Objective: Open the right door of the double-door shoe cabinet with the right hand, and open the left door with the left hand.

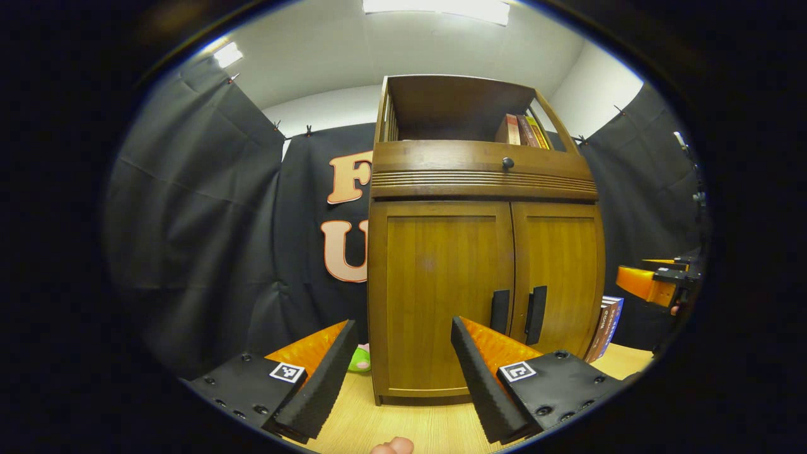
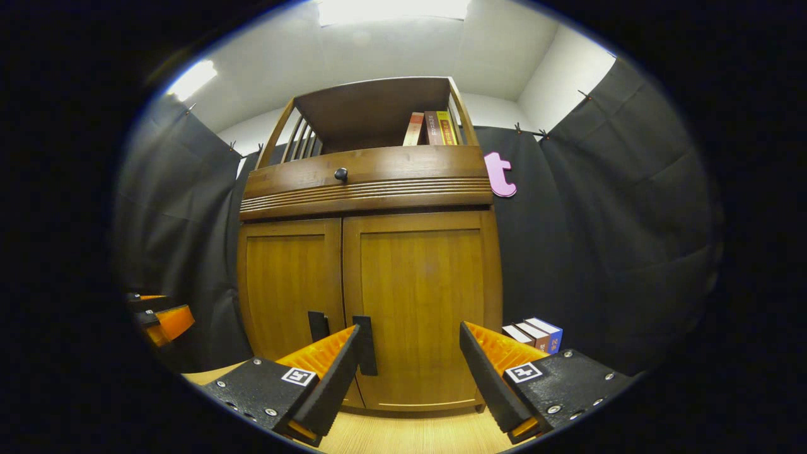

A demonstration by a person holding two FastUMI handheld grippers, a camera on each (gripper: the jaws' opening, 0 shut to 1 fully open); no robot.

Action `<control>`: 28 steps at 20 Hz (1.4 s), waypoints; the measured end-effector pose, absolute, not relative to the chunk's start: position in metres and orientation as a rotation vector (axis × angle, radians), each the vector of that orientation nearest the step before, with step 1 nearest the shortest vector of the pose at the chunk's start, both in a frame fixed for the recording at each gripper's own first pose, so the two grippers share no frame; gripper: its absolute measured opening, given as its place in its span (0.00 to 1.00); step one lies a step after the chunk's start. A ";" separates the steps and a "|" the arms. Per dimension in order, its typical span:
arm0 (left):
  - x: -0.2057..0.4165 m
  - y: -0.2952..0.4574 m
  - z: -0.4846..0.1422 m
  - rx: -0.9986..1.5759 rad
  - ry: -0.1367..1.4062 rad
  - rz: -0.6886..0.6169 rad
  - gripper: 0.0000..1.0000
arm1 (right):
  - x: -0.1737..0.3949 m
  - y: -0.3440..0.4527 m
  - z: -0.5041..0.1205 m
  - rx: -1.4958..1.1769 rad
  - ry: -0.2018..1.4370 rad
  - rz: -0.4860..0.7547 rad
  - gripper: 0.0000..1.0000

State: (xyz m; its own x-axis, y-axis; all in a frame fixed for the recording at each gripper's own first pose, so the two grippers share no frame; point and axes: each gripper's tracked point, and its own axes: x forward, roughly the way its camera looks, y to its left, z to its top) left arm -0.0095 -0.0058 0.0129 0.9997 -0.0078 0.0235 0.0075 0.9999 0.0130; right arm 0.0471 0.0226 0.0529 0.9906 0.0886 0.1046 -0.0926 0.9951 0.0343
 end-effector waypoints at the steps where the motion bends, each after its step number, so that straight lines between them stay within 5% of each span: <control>1: -0.011 -0.006 0.014 0.016 -0.024 -0.008 0.97 | 0.058 0.029 0.058 0.022 -0.118 0.105 0.93; 9: -0.025 -0.004 0.014 0.014 -0.014 0.019 0.98 | 0.145 0.089 0.036 -0.003 -0.029 0.204 0.93; 18: -0.045 0.024 0.024 0.021 -0.030 0.101 0.96 | 0.220 0.098 -0.038 -0.039 0.095 0.121 0.94; 22: -0.046 0.030 0.026 0.031 -0.035 0.117 0.98 | 0.223 0.097 -0.049 -0.026 0.105 0.119 0.98; 27: -0.042 0.025 0.024 0.024 -0.022 0.100 0.96 | 0.220 0.100 -0.047 -0.033 0.087 0.131 0.83; 28: -0.042 0.023 0.024 0.025 -0.024 0.096 0.96 | 0.221 0.102 -0.047 -0.031 0.090 0.135 0.92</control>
State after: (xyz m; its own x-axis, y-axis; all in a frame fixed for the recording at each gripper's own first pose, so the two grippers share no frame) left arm -0.0420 0.0234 0.0243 0.9951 0.0955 0.0250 -0.0960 0.9951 0.0233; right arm 0.2205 0.1019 -0.0472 0.9869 0.1329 -0.0914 -0.1357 0.9904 -0.0246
